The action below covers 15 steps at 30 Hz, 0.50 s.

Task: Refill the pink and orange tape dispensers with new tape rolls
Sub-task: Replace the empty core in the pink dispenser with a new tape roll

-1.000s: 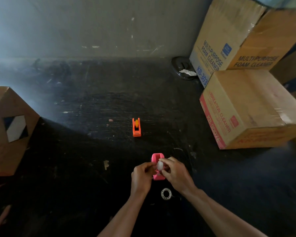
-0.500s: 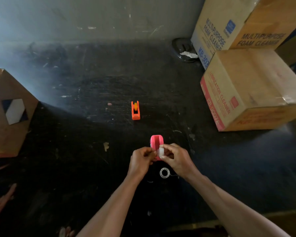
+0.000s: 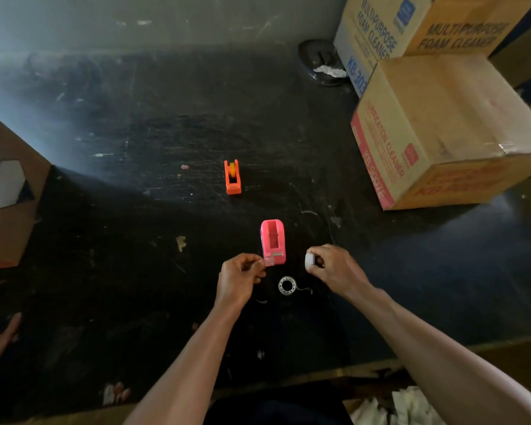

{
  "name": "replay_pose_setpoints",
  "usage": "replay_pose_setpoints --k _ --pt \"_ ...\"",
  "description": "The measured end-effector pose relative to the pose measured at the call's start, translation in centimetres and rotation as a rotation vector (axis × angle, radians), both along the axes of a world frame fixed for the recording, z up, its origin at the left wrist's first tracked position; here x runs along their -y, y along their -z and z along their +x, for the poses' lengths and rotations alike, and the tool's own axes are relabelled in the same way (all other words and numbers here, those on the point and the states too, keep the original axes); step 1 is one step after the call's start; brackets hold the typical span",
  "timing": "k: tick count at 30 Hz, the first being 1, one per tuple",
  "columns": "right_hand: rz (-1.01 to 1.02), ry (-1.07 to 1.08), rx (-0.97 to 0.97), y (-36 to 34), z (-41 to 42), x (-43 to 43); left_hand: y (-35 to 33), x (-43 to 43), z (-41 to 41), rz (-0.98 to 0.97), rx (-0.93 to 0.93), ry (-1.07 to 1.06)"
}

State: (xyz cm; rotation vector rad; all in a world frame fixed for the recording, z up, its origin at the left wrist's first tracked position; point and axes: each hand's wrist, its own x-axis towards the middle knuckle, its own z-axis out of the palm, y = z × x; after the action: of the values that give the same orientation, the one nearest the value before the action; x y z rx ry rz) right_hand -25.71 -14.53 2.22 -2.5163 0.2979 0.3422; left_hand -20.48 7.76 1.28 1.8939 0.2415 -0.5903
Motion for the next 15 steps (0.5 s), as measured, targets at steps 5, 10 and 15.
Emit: replay_pose_setpoints --k 5,10,15 --pt "-0.135 -0.088 -0.084 1.2 -0.4 0.1 0.5 -0.1 -0.7 0.006 -0.023 -0.038" --pt "-0.124 -0.048 -0.069 2.6 -1.1 -0.5 0.9 -0.2 -1.1 0.007 -0.041 -0.047" --pt "-0.098 0.038 -0.012 3.0 -2.1 -1.1 0.5 -0.3 -1.1 0.051 -0.007 -0.033"
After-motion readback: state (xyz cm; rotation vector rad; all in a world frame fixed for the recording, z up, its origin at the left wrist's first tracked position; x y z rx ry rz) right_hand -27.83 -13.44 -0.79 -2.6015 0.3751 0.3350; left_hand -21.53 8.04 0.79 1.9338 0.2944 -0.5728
